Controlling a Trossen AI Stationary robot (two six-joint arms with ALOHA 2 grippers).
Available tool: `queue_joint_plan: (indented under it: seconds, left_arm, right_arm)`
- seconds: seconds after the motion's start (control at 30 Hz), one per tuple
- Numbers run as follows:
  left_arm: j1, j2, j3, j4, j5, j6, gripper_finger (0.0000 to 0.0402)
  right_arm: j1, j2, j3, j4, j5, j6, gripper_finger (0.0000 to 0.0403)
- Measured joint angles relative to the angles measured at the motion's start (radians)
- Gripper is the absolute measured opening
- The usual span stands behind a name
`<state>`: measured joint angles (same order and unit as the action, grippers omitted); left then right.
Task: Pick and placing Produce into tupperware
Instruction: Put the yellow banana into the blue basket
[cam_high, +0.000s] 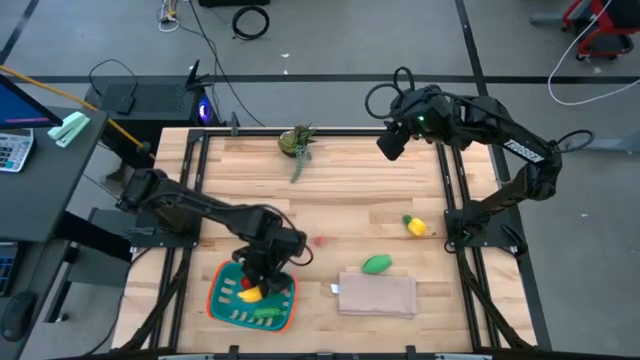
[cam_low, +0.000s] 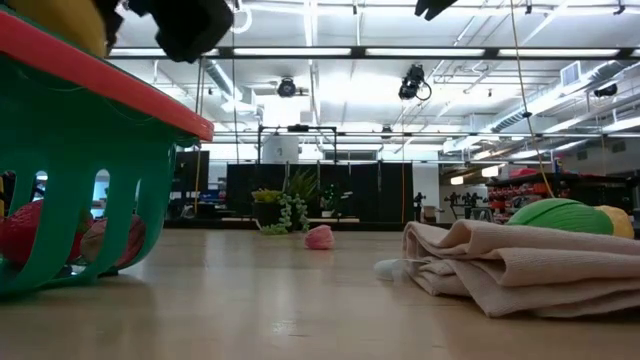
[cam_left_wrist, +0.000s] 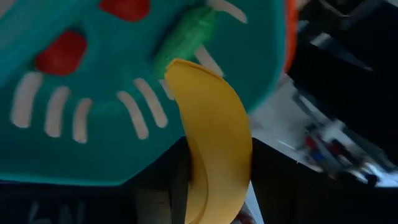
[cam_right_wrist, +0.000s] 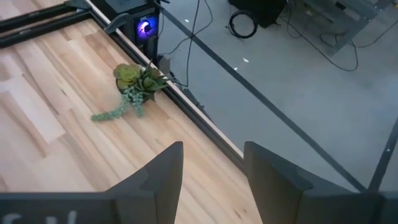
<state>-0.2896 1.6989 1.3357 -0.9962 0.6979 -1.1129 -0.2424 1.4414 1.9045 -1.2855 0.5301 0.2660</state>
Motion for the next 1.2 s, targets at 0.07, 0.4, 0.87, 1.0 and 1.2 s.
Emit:
queue_joint_plan:
  seconds: [0.07,0.4,0.87,1.0,1.2]
  left_arm:
    - [-0.024,0.000,0.000,-0.009,-0.052,-0.004,0.0144]
    - [-0.093,0.003,-0.022,-0.034,-0.236,-0.029,0.0147]
    - [-0.114,0.004,-0.202,0.150,-0.240,-0.084,0.0144]
    - [-0.114,0.004,-0.243,0.222,-0.238,-0.113,0.0152]
    - [-0.114,0.005,-0.272,0.257,-0.238,-0.134,0.0152]
  right_arm:
    - [0.000,0.000,0.000,0.000,0.000,0.018,0.0178]
    - [0.000,0.000,0.000,0.000,0.000,0.104,0.0178]
    - [0.003,0.000,0.000,0.000,-0.005,0.163,0.0178]
    - [0.003,0.000,0.000,-0.001,-0.007,0.163,0.0178]
    - [0.003,0.000,0.000,0.000,-0.007,0.163,0.0178]
